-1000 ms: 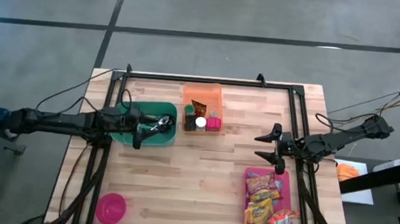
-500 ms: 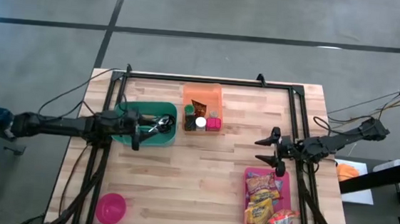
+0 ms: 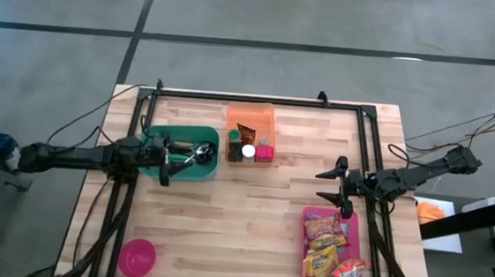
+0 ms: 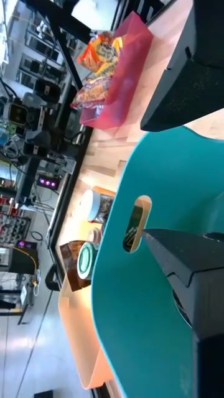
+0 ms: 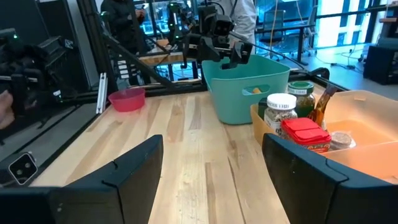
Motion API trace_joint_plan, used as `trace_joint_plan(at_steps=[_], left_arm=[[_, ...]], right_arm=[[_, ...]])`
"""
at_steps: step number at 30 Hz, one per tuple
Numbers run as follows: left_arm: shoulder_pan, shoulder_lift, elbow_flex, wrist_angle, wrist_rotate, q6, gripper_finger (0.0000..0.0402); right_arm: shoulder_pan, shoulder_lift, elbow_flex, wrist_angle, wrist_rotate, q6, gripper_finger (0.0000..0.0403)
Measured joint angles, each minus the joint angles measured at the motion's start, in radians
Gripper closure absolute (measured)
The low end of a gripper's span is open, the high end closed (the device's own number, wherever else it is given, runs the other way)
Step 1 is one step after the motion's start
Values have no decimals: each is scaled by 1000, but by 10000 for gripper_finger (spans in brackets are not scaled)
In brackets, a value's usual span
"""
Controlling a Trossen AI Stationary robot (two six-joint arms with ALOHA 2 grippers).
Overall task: Pick & Place Food Item
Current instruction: Return to Home Position
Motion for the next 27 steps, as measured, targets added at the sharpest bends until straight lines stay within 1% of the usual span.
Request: trace_joint_plan(at_steps=[27], left_arm=[[1,0,-1,-15,-2,-1,132]], right_arm=[[0,1,0,0,0,0,133]])
